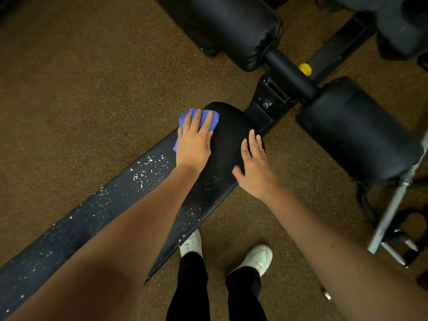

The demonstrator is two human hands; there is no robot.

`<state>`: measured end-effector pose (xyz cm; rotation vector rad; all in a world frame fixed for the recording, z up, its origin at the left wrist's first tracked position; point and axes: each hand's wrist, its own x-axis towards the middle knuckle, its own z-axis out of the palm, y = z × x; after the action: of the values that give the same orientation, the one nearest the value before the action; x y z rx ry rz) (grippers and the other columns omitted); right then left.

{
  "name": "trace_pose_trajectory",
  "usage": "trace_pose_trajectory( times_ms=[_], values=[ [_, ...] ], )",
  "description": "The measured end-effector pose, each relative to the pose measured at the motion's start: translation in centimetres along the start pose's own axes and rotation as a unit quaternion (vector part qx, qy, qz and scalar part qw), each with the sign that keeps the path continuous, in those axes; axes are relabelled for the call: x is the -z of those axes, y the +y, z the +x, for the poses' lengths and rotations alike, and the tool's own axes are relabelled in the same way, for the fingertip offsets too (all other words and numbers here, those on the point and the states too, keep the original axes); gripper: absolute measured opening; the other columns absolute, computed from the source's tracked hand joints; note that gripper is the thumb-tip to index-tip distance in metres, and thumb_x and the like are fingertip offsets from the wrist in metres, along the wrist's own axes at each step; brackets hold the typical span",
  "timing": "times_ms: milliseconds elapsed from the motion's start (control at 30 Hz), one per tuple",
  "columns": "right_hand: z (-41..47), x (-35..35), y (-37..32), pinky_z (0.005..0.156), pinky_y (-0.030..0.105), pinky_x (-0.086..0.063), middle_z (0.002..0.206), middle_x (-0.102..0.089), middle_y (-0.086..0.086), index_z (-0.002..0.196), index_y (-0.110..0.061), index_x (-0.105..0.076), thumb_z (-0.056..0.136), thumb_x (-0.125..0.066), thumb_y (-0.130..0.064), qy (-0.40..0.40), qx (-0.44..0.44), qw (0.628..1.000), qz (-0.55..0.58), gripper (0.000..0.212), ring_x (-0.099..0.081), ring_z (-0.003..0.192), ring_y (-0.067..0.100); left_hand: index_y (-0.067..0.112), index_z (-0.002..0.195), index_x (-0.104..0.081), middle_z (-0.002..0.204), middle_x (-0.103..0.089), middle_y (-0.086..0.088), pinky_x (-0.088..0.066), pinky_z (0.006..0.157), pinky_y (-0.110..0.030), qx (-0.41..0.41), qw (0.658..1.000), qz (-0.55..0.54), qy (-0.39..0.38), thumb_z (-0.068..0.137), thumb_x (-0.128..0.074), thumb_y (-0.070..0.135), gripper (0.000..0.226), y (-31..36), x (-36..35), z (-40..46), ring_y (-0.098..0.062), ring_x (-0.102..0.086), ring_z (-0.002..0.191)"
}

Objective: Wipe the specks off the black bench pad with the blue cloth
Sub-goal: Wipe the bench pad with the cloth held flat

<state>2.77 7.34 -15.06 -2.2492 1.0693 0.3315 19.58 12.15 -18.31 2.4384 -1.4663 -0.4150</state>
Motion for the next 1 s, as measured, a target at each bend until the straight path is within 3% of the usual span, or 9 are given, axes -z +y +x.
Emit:
trace_pose_trajectory(
  times_ms=[167, 267, 467, 633, 733, 933, 1000],
  values=[
    [-0.3, -0.3, 0.2, 0.115, 0.032, -0.004, 0.154, 0.022, 0.008, 0.148, -0.004, -0.003, 0.096, -0.042, -0.026, 0.008, 0.002, 1.000, 0.017, 0.069, 0.020, 0.141, 0.020, 0.012, 0.138, -0.042, 0.142, -0.042, -0.015, -0.037, 0.099, -0.057, -0.130, 0.990, 0.049, -0.033, 0.094, -0.033, 0.024, 0.046, 0.2, -0.9, -4.1, -0.039, -0.033, 0.132],
    [-0.8, -0.6, 0.3, 0.115, 0.032, -0.004, 0.154, 0.023, 0.009, 0.148, -0.004, -0.002, 0.096, -0.043, -0.026, 0.008, 0.003, 1.000, -0.004, 0.070, 0.020, 0.141, 0.021, 0.016, 0.141, -0.037, 0.144, -0.040, -0.011, -0.036, 0.103, -0.053, -0.187, 0.978, 0.076, -0.043, 0.094, -0.040, 0.022, 0.048, -1.3, -0.8, -6.3, -0.033, -0.031, 0.135],
    [-1.3, -0.9, 0.5, 0.117, 0.037, -0.007, 0.153, 0.025, 0.011, 0.148, -0.007, 0.000, 0.096, -0.042, -0.028, 0.000, 0.004, 1.000, -0.027, 0.071, 0.021, 0.141, 0.023, 0.011, 0.137, -0.044, 0.143, -0.040, -0.017, -0.028, 0.107, -0.055, -0.035, 0.999, -0.004, -0.026, 0.094, -0.023, 0.030, 0.051, 1.1, -0.5, -2.9, -0.040, -0.028, 0.135],
    [-1.3, -0.9, 0.5, 0.116, 0.035, -0.007, 0.154, 0.023, 0.010, 0.148, -0.007, -0.002, 0.099, -0.036, -0.027, 0.012, 0.013, 1.000, -0.013, 0.063, 0.020, 0.141, 0.022, 0.014, 0.137, -0.040, 0.141, -0.044, -0.014, -0.036, 0.101, -0.057, -0.150, 0.988, 0.029, -0.030, 0.094, -0.035, 0.024, 0.045, 0.1, -1.5, -7.0, -0.035, -0.030, 0.134],
    [-1.4, -1.2, 0.6, 0.117, 0.036, -0.006, 0.154, 0.022, 0.012, 0.148, -0.006, -0.002, 0.100, -0.033, -0.027, 0.022, 0.017, 0.999, -0.028, 0.061, 0.019, 0.142, 0.023, 0.015, 0.138, -0.039, 0.141, -0.044, -0.011, -0.036, 0.103, -0.053, -0.173, 0.984, 0.039, -0.025, 0.094, -0.036, 0.023, 0.045, -0.8, -1.3, -9.5, -0.032, -0.030, 0.134],
    [-1.3, -1.1, 0.9, 0.116, 0.034, -0.003, 0.155, 0.018, 0.015, 0.148, -0.005, -0.004, 0.100, -0.032, -0.028, 0.028, 0.034, 0.998, -0.049, 0.060, 0.016, 0.142, 0.025, 0.012, 0.135, -0.046, 0.137, -0.047, -0.017, -0.038, 0.099, -0.058, -0.039, 0.999, 0.008, -0.001, 0.093, -0.032, 0.024, 0.046, 1.3, -1.4, -7.6, -0.041, -0.036, 0.130],
    [-1.3, -1.0, 1.0, 0.116, 0.034, -0.004, 0.155, 0.018, 0.014, 0.148, -0.005, -0.004, 0.101, -0.030, -0.026, 0.026, 0.038, 0.998, -0.045, 0.058, 0.016, 0.143, 0.024, 0.013, 0.135, -0.047, 0.137, -0.047, -0.016, -0.039, 0.098, -0.057, -0.045, 0.999, 0.010, 0.005, 0.093, -0.034, 0.023, 0.045, 1.9, -2.0, -8.6, -0.040, -0.037, 0.130]
  ],
)
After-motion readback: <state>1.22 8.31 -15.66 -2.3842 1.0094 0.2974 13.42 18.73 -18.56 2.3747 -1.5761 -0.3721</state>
